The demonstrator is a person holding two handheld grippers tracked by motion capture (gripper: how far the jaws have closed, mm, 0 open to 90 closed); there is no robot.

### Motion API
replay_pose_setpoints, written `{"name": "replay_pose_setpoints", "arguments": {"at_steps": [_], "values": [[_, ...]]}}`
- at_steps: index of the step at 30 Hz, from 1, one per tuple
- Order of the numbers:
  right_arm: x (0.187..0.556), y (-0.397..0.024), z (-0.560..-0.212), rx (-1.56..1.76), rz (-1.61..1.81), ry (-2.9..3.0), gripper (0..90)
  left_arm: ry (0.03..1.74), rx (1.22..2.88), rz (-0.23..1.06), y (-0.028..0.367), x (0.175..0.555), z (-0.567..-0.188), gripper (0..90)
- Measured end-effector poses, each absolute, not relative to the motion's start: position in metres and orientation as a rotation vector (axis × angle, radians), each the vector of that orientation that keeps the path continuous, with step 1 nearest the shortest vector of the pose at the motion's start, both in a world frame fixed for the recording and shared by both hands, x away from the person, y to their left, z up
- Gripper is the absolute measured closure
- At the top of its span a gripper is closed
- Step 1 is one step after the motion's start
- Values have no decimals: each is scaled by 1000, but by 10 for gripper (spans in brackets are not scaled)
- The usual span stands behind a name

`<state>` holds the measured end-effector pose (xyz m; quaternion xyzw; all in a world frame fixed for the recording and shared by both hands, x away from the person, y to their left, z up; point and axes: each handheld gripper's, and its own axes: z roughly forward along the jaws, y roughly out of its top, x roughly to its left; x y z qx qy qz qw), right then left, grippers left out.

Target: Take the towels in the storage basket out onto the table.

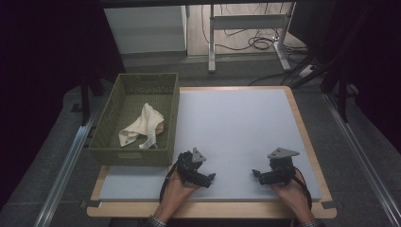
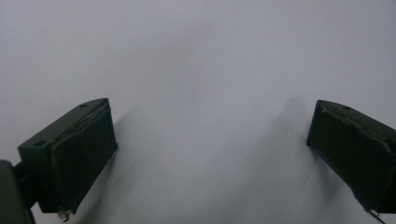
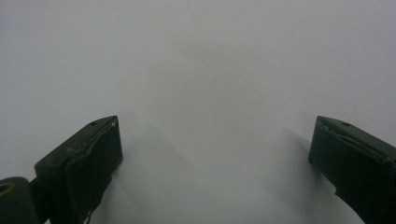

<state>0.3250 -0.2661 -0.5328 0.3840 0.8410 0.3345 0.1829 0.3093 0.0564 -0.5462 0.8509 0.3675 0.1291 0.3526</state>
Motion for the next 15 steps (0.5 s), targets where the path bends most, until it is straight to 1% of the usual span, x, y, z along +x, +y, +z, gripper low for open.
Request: {"name": "replay_pose_setpoints", "arguments": {"at_steps": [15], "values": [[325, -266, -533, 1085, 952, 2371, 28, 950, 2204, 335, 56, 309, -546, 11]]}}
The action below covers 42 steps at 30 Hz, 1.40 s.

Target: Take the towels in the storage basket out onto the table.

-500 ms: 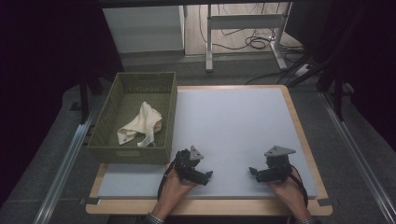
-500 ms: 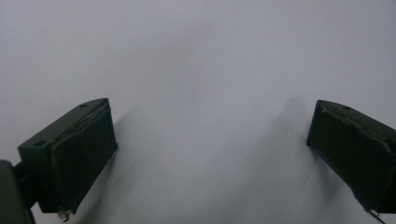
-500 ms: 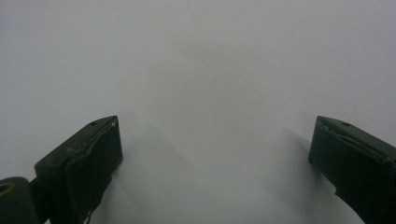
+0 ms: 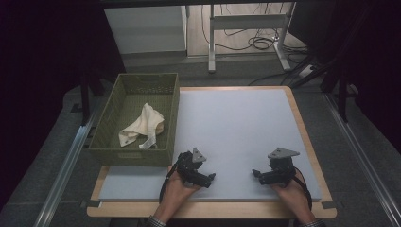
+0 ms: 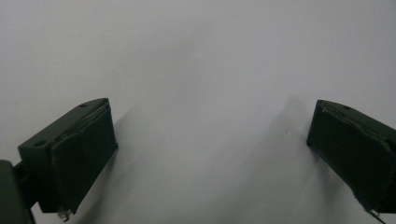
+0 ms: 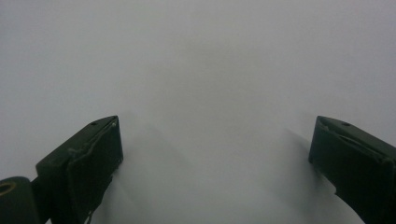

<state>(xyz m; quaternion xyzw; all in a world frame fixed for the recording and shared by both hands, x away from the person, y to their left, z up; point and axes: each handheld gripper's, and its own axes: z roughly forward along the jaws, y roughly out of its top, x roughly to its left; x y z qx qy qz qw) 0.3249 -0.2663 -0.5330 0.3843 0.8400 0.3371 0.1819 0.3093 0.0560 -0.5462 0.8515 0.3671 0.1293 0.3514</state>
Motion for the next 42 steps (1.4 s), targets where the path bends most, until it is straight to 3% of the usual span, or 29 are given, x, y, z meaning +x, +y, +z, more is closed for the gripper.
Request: {"name": "replay_pose_setpoints", "arguments": {"at_steps": [26, 42], "values": [[325, -266, -533, 1088, 951, 2370, 27, 941, 2210, 323, 57, 310, -544, 22], [325, -266, -533, 1085, 951, 2370, 27, 885, 2209, 285, 49, 315, -523, 32]]}}
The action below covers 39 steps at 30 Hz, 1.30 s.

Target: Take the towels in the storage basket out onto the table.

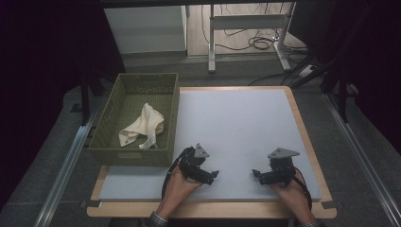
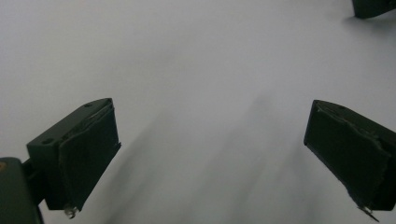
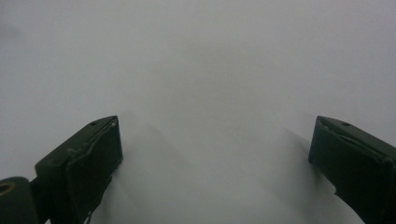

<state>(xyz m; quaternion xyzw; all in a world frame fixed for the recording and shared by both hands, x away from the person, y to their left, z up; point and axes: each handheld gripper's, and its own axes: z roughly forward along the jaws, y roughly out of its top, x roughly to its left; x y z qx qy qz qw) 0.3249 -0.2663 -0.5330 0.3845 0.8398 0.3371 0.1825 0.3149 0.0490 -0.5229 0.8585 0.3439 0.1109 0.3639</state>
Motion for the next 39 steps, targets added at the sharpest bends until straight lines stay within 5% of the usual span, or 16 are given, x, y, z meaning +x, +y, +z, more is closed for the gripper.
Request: {"name": "replay_pose_setpoints", "arguments": {"at_steps": [39], "values": [[325, -266, -533, 1086, 952, 2370, 28, 827, 2203, 222, 33, 352, -463, 23]]}}
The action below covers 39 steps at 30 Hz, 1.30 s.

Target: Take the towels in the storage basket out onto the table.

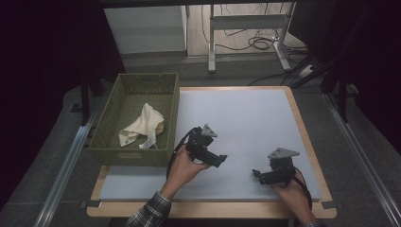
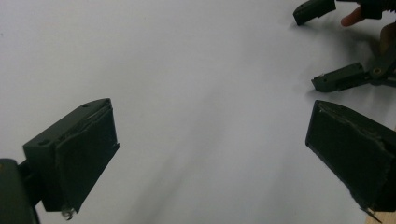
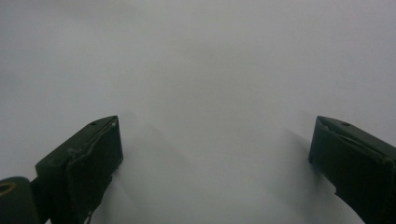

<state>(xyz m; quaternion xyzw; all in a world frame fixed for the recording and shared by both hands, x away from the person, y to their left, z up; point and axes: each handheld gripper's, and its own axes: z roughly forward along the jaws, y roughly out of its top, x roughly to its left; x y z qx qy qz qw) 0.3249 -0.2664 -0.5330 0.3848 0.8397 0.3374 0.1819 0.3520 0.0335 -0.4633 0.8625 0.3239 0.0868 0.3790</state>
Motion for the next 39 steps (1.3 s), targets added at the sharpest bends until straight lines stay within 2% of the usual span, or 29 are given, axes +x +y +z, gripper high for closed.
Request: {"name": "replay_pose_setpoints", "arguments": {"at_steps": [16, 39], "values": [[325, -266, -533, 1084, 953, 2371, 28, 838, 2209, 275, 43, 376, -429, 10], [325, -266, -533, 1083, 956, 2369, 28, 953, 2170, 349, 98, 412, -399, 2]]}}
